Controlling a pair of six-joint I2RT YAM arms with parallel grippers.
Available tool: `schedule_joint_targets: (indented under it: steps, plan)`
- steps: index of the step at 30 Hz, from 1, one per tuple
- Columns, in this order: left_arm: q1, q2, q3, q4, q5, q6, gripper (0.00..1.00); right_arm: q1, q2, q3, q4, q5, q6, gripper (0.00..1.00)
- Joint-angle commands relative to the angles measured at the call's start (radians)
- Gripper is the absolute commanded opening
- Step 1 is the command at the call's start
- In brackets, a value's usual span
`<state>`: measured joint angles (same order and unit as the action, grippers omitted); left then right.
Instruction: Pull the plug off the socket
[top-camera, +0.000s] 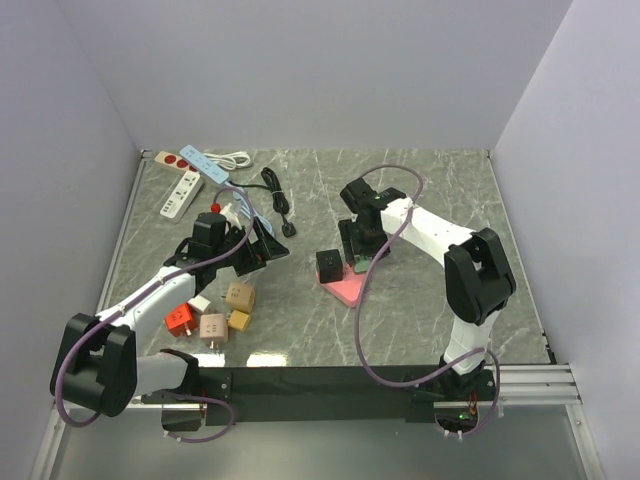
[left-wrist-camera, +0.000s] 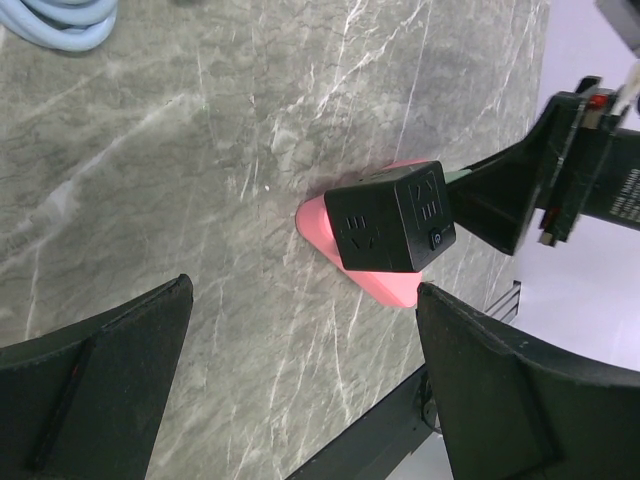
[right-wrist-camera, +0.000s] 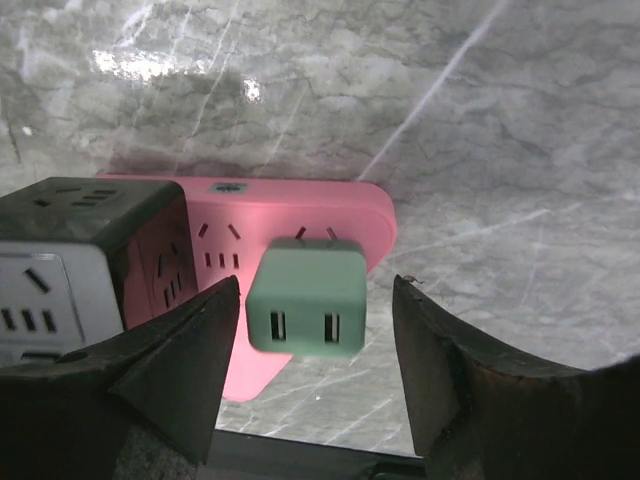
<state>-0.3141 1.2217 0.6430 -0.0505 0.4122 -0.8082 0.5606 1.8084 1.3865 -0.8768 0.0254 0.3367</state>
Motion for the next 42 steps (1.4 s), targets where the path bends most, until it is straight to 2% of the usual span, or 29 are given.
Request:
schedule_joint_targets:
  steps: [1,7,9,10,13,15,19,24,27,35,38,40,42]
  plan:
    - [-0.005,-0.028,0.001,0.012,-0.007,-0.008,0.99,0.002,0.025,0.005,0.035,-0.022,-0.016,0.66]
    - [-0.026,-0.051,0.001,0.024,0.016,-0.029,0.99,0.005,0.051,-0.006,0.056,-0.077,0.010,0.41]
    - [-0.066,-0.057,0.006,0.028,0.016,-0.040,0.99,0.002,0.043,-0.020,0.073,-0.100,0.030,0.27]
    - [-0.106,-0.057,0.007,0.032,0.011,-0.057,0.99,0.001,0.042,-0.032,0.078,-0.110,0.042,0.14]
    - [-0.204,-0.053,0.001,0.043,-0.013,-0.092,0.99,-0.001,0.035,-0.040,0.084,-0.142,0.113,0.00]
    - [-0.253,-0.041,-0.005,0.098,-0.033,-0.127,0.99,-0.007,0.020,-0.047,0.102,-0.171,0.194,0.00]
    - [-0.356,0.010,-0.003,0.112,-0.114,-0.164,0.99,-0.028,-0.011,-0.102,0.176,-0.327,0.337,0.00]
    - [-0.367,0.073,0.000,0.086,-0.209,-0.187,0.99,-0.036,-0.015,-0.112,0.190,-0.337,0.403,0.00]
    - [-0.375,0.088,-0.006,0.077,-0.271,-0.189,0.99,-0.045,-0.026,-0.145,0.235,-0.402,0.433,0.00]
    - [-0.382,0.186,-0.060,0.274,-0.271,-0.175,0.99,-0.056,-0.060,-0.213,0.329,-0.498,0.482,0.00]
    - [-0.391,0.234,-0.042,0.288,-0.292,-0.158,0.97,-0.053,-0.073,-0.245,0.377,-0.551,0.518,0.00]
    - [-0.401,0.257,-0.025,0.313,-0.294,-0.145,0.90,-0.053,-0.083,-0.259,0.384,-0.556,0.532,0.00]
    - [-0.410,0.269,-0.006,0.339,-0.297,-0.137,0.71,-0.053,-0.087,-0.264,0.378,-0.558,0.524,0.00]
